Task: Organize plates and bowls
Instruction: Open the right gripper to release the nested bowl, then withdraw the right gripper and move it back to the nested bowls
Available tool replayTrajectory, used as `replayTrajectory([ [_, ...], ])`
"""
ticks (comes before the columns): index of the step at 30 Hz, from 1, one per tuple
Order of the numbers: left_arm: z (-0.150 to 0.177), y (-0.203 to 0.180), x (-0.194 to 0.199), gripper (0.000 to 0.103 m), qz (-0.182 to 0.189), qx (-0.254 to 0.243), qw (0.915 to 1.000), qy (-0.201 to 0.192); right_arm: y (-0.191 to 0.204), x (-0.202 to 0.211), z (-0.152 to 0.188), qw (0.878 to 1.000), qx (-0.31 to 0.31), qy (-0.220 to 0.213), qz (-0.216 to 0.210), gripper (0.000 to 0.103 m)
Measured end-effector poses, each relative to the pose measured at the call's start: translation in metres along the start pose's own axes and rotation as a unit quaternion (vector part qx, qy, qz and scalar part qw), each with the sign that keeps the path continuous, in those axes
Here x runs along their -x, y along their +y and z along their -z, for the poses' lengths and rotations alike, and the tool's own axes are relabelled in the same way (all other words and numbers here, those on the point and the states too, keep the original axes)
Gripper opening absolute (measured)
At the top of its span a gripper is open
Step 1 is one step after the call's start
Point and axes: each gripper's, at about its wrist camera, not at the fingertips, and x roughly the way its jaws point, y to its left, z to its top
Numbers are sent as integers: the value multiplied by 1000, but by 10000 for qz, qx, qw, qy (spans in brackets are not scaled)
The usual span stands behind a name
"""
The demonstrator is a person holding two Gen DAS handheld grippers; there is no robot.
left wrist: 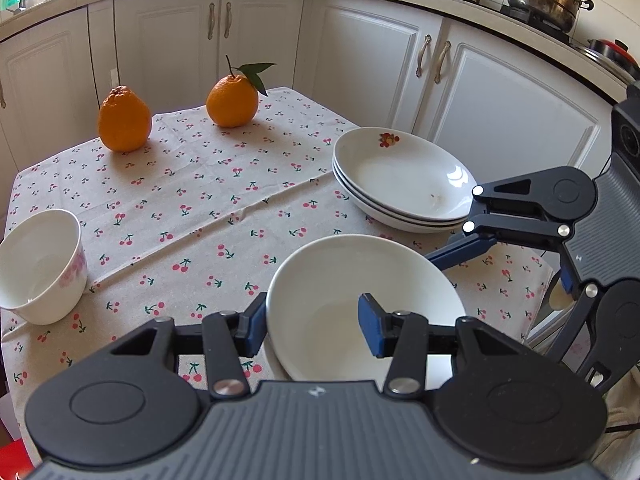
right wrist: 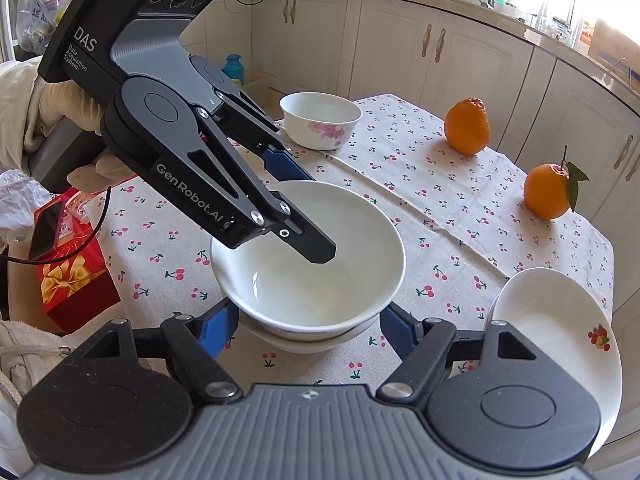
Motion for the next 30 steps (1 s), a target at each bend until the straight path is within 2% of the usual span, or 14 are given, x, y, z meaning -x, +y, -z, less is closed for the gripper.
replayTrajectory([
  [4,0,0,0,46,-1,4,10000,-2,-1,0,0,10000,0,-10,-4,81],
  [6,1,0,0,50,-28,11,10000,-6,-2,-1,0,10000,-20,-16,-31,82],
  [7,1,0,1,53,-69,0,10000,-14,-2,-1,0,10000,-21,-21,-20,85],
  [8,1,0,2,54,-96,-13,9999,-47,-2,0,1,10000,-1,-59,49,90],
  [10,2,1,6,55,-66,21,9999,-81,-1,3,0,9998,43,-164,71,94],
  [11,2,2,8,57,-86,24,9999,-111,-1,5,0,9998,42,-208,26,95],
  [13,2,2,13,69,-168,18,9997,-194,0,8,-1,9996,70,-272,34,98],
  [16,2,1,22,75,-253,7,9992,-312,3,11,-4,9992,128,-369,81,99],
  [22,7,9,35,78,-423,120,9982,-406,12,15,-7,9983,163,-544,-130,101],
  [30,26,18,52,79,-567,411,9963,-502,25,8,1,9987,88,-437,-244,101],
])
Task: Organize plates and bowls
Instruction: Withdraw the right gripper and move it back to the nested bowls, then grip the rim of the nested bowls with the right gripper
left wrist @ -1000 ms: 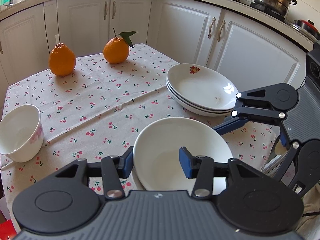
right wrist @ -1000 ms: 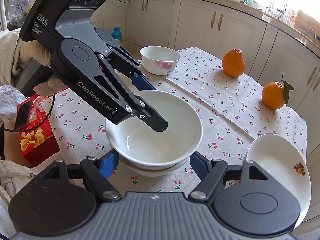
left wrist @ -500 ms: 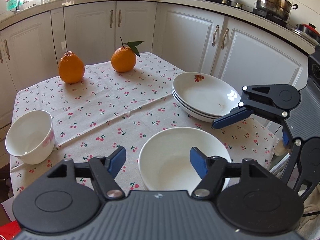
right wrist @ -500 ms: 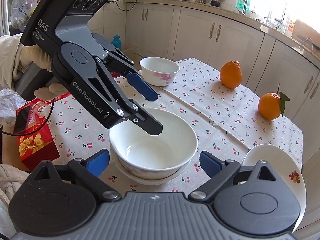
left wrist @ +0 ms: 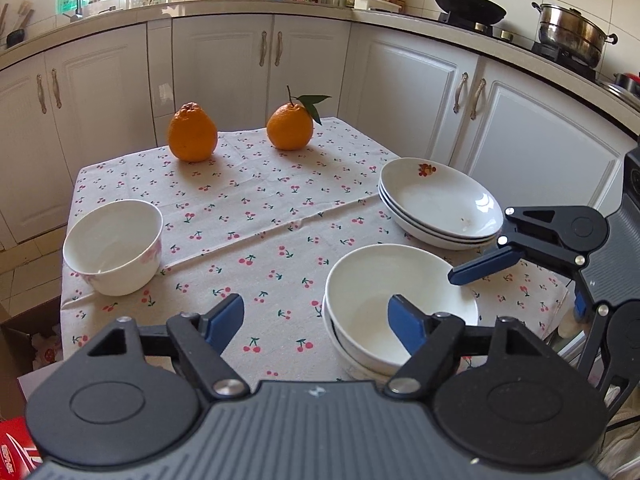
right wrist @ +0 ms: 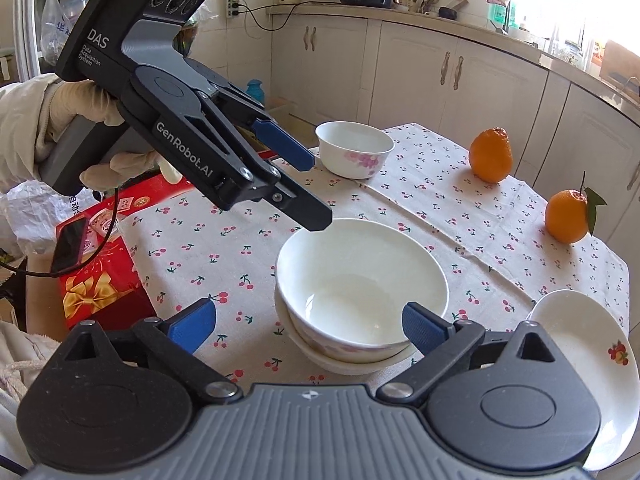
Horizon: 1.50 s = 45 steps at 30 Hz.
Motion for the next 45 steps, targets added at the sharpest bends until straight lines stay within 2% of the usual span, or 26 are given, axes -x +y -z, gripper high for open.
replayTrajectory([
  [4,7,7,8,85,-90,86,9999,-92,2,0,-4,10000,0,19,50,102],
  [9,18,21,15,94,-400,138,9986,-322,0,1,-21,9995,147,5,280,103],
  [15,29,43,14,96,-934,64,9944,-480,-13,-9,-51,9990,187,51,399,103],
  [20,32,62,8,98,-1173,78,9916,-540,-26,-24,-79,9990,201,153,382,103],
  [25,29,77,-2,98,-1217,80,9905,-642,-36,-48,-107,9978,387,361,409,103],
  [33,22,100,-26,98,-1479,146,9859,-765,-48,-91,-141,9960,611,626,188,103],
  [37,22,109,-39,98,-1683,141,9826,-775,-56,-117,-157,9946,709,723,209,103],
  [45,19,122,-58,97,-1784,65,9806,-815,-81,-166,-188,9944,589,833,-259,103],
])
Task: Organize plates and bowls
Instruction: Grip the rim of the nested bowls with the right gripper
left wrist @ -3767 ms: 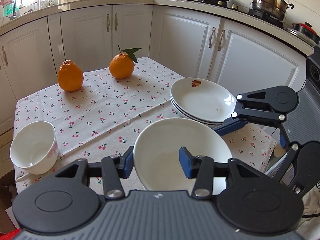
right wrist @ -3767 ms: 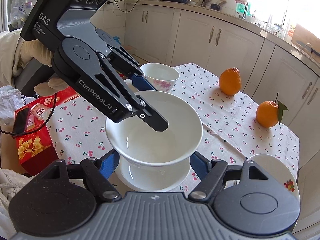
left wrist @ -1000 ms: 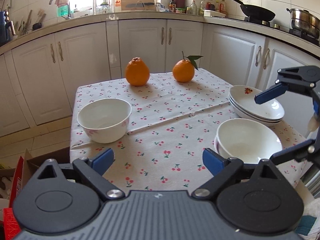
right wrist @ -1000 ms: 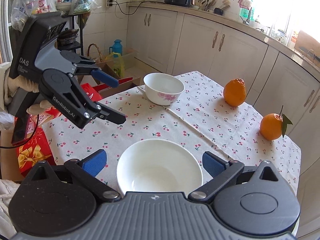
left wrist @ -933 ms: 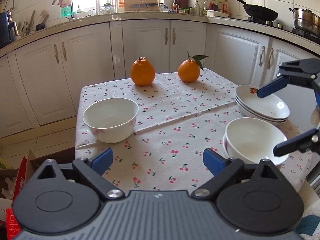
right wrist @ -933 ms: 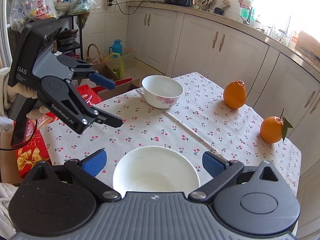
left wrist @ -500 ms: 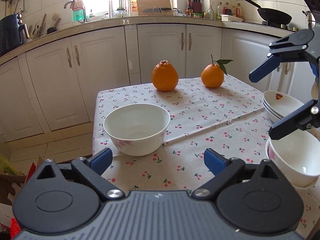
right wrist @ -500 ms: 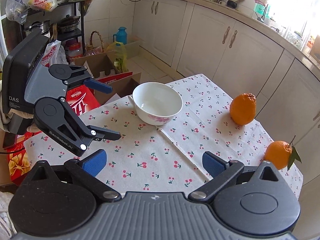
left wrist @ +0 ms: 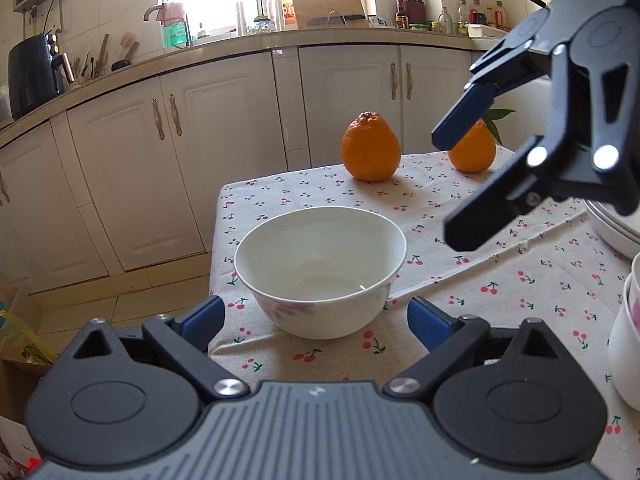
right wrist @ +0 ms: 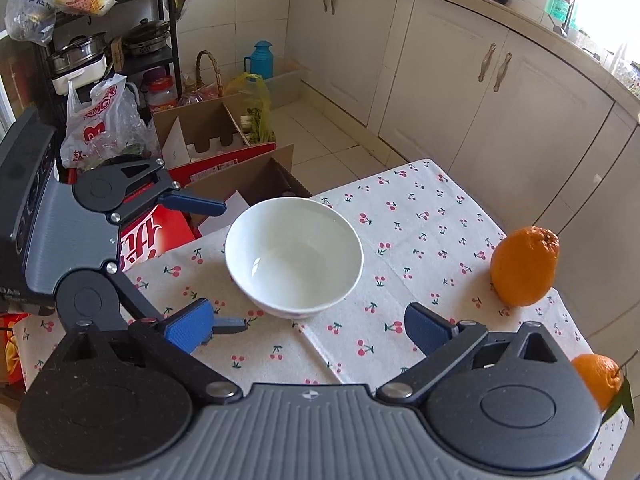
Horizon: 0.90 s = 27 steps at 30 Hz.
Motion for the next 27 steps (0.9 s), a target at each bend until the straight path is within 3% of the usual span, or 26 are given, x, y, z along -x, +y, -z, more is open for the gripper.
replayTrajectory([
  [9,-1,4,-13,91,163,254,9995,-33,-30,-53,-24,9984,-308,171,-437,100],
  [12,-2,6,-16,84,240,336,9991,-13,-35,-66,-27,9974,-374,252,-569,88],
  [18,-2,6,-17,84,254,340,9991,-28,-44,-82,-30,9955,-481,317,-753,79],
  [27,-3,8,-17,84,286,335,9990,-4,-48,-91,-34,9927,-552,394,-1000,58],
])
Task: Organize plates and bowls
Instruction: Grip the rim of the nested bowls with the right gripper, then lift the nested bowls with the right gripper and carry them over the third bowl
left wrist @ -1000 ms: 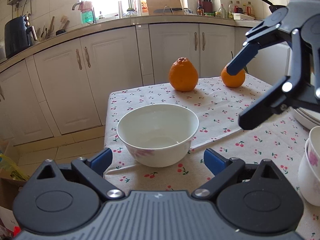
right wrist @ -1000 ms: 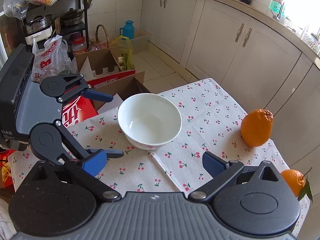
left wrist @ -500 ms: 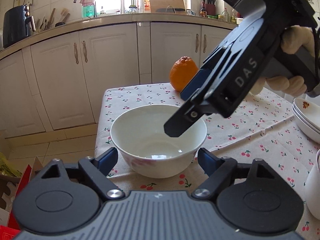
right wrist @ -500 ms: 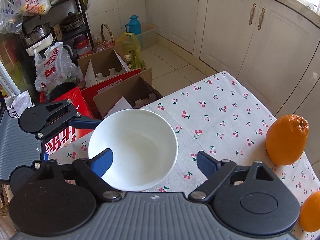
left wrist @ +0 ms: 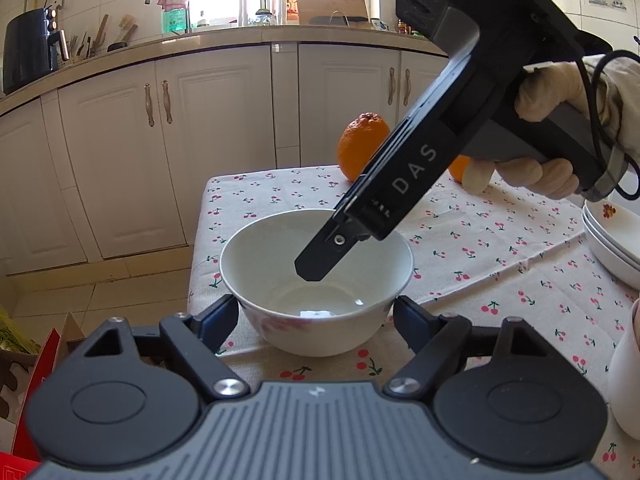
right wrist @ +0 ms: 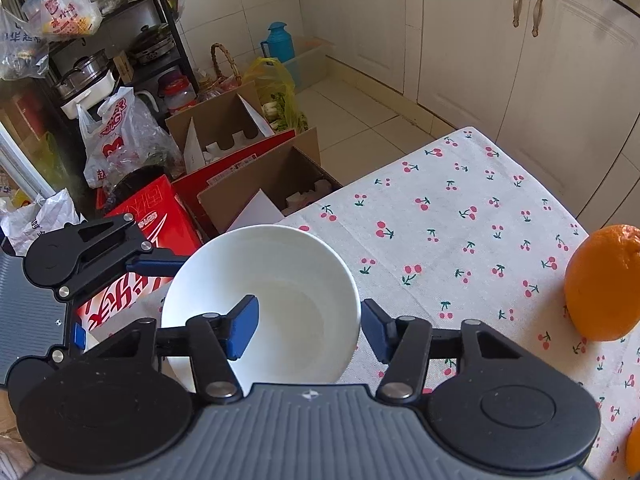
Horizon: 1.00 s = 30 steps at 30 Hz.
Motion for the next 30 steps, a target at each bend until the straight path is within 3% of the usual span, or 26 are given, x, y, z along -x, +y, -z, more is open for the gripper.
replayTrajectory([
  [14,-4,-5,7,84,36,-104,9999,57,8,7,3,10000,34,9,80,58],
  [30,-12,-46,58,84,171,-315,9993,128,43,69,38,9997,32,-249,53,61],
])
